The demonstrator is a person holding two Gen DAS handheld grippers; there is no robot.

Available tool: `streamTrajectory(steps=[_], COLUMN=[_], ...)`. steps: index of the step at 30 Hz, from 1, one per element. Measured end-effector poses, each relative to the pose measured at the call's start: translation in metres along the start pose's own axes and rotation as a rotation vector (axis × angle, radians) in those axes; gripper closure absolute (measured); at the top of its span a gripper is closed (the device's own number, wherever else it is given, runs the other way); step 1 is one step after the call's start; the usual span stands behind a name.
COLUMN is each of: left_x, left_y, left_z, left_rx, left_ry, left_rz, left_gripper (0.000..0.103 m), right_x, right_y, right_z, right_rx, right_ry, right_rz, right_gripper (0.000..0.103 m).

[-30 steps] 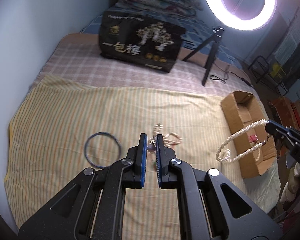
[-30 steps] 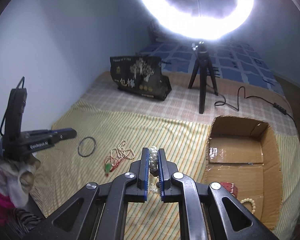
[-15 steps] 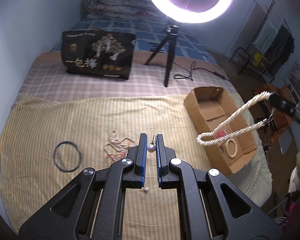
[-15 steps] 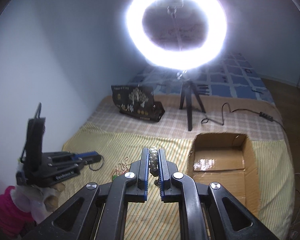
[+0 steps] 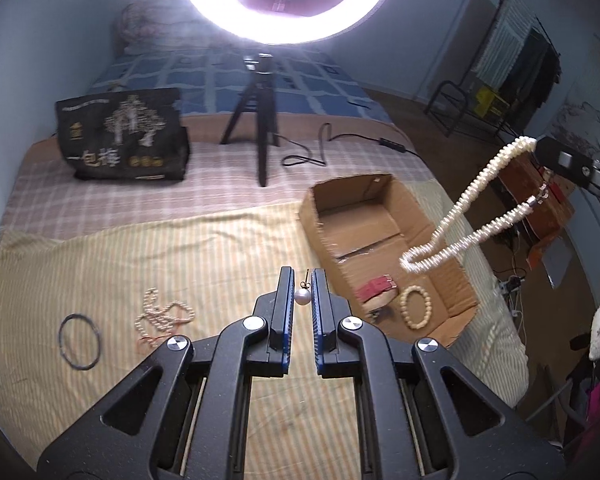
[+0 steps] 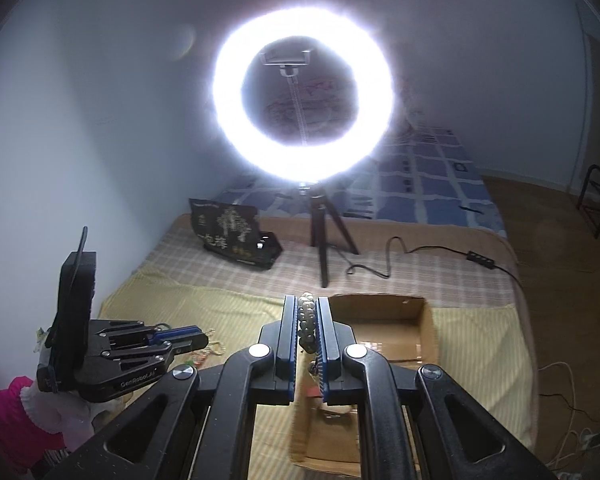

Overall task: Organize jewelry
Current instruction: 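Lower the pearl strand into the box and open the right tool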

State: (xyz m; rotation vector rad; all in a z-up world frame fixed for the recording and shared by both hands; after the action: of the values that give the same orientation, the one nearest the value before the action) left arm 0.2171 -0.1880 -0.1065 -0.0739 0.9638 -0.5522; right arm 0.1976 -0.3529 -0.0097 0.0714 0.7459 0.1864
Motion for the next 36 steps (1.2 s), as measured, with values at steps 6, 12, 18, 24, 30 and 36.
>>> streamTrajectory(steps=[6, 12, 18, 24, 30, 36], left_x=[0.017, 0.037, 0.057, 0.075, 0.088, 0.097], left_y=[-0.033, -0.061, -0.084, -0.097, -0.106, -0.108], left_z=[-0.002, -0.011, -0.026, -0.039, -0.048, -0.054], left_rx=[0.039, 0.070, 0.095, 0.107, 0.125, 0.141], left_ry=[0.018, 0.054, 0.097, 0.132, 0.154, 0.168], left_rz=[-0.026, -0.051, -0.066, -0.074, -0.070, -0.062], left_gripper=[0.097, 0.097, 0.097, 0.097, 0.097, 0.097], right_x=[0.010, 0.023, 0.038, 0.051, 0.062, 0.071], right_y=[-0.027, -0.048, -0.062, -0.073, -0.084, -0.089], right_z=[-0.002, -0.010, -0.021, -0.032, -0.044, -0.053], right_rx=[0.014, 0.020, 0.031, 0.051, 0.081, 0.105], right_ry=[0.025, 0.062, 0.095, 0.121, 0.147, 0.171], right_rz=[-0.030, -0.055, -0.067, -0.067, -0.062, -0.043], right_gripper=[0.097, 0.097, 0.097, 0.097, 0.097, 0.097])
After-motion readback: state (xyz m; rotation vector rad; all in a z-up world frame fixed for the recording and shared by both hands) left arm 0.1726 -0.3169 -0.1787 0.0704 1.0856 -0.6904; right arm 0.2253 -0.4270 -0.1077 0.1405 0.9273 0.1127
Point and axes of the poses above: each gripper's, at about its wrist camera, not at the fingertips, and x roughly the way its jaws point, y to its left, z to its top, the point moved 7 cm from there along x, roughly the way its jaws point, and after that the axes turned 4 degrees about -z, right-handed, at the moved point
